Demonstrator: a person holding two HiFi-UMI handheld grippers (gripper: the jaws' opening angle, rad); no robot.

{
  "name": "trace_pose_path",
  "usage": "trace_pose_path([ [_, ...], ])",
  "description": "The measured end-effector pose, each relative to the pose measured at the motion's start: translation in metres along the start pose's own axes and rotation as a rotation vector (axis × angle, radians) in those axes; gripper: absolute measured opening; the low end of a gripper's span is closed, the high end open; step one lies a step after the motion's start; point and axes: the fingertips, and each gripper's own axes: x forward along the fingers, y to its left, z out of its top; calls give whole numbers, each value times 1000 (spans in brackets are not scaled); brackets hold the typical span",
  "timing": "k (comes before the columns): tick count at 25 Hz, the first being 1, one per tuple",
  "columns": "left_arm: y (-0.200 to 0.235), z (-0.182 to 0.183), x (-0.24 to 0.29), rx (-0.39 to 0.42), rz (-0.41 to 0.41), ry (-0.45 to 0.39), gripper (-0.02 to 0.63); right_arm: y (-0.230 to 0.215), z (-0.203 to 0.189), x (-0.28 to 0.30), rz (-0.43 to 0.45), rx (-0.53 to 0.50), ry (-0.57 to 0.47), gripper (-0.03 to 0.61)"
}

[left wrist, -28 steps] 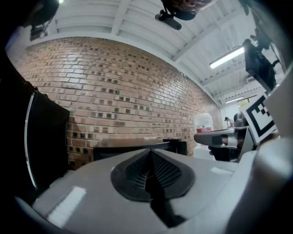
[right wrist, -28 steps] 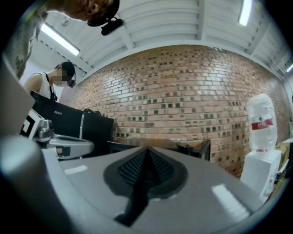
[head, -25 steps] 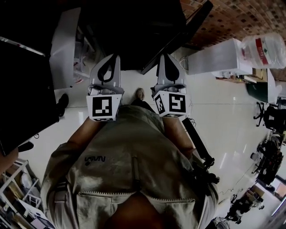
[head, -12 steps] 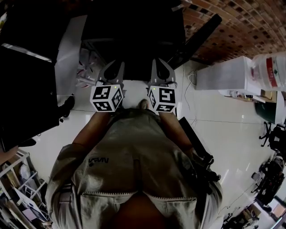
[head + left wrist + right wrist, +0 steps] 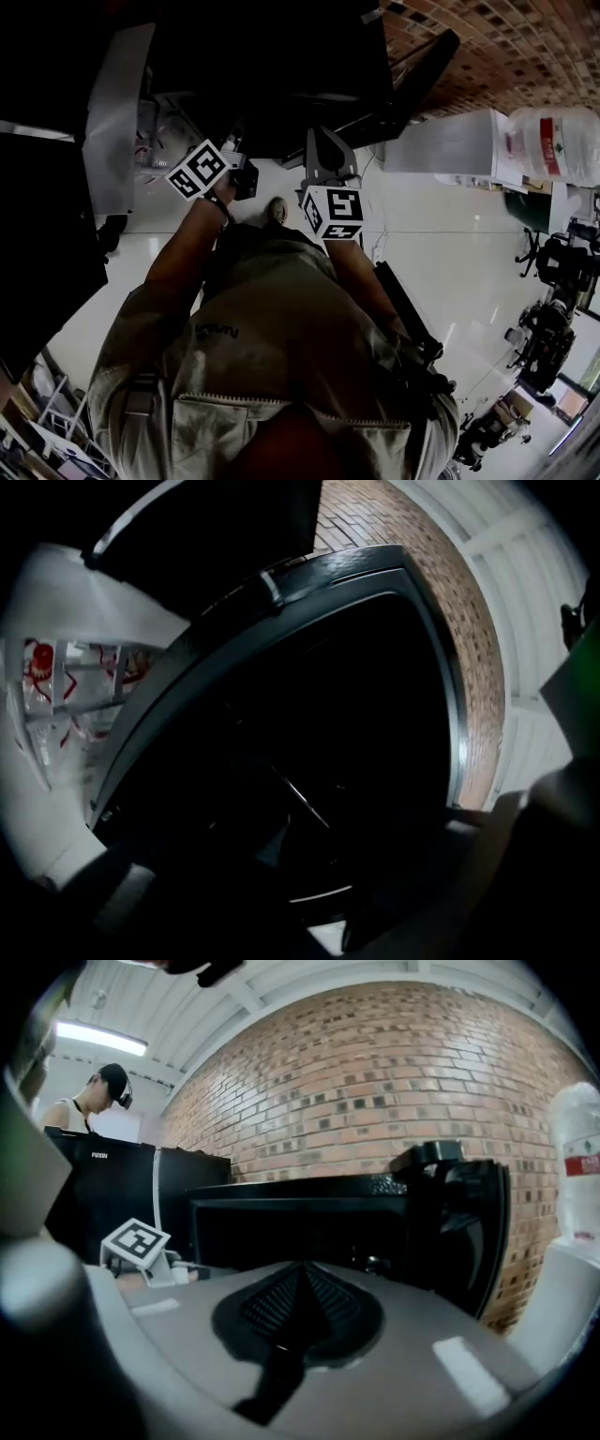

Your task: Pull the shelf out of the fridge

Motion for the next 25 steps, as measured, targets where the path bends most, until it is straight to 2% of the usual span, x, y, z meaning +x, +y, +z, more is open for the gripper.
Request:
trace_pose_path([
  [3, 6, 3, 16, -70, -28, -12, 133, 2, 5, 1, -5, -26, 9, 2],
  [7, 9, 9, 25, -124, -34, -36, 135, 6, 10, 6, 0, -53, 24, 2],
  [15, 20, 12, 60, -155, -2, -39, 150, 11, 13, 1, 16, -42, 35, 0],
  [21, 27, 22, 80, -211, -21, -98, 156, 6, 9, -8, 6, -42, 50, 2],
  [23, 26, 25, 85, -230, -38, -120, 135, 4, 10, -10, 1, -39, 48, 2],
  [25, 24, 28, 88, -241, -49, -132, 83, 2, 11, -11, 0, -38, 51, 2],
])
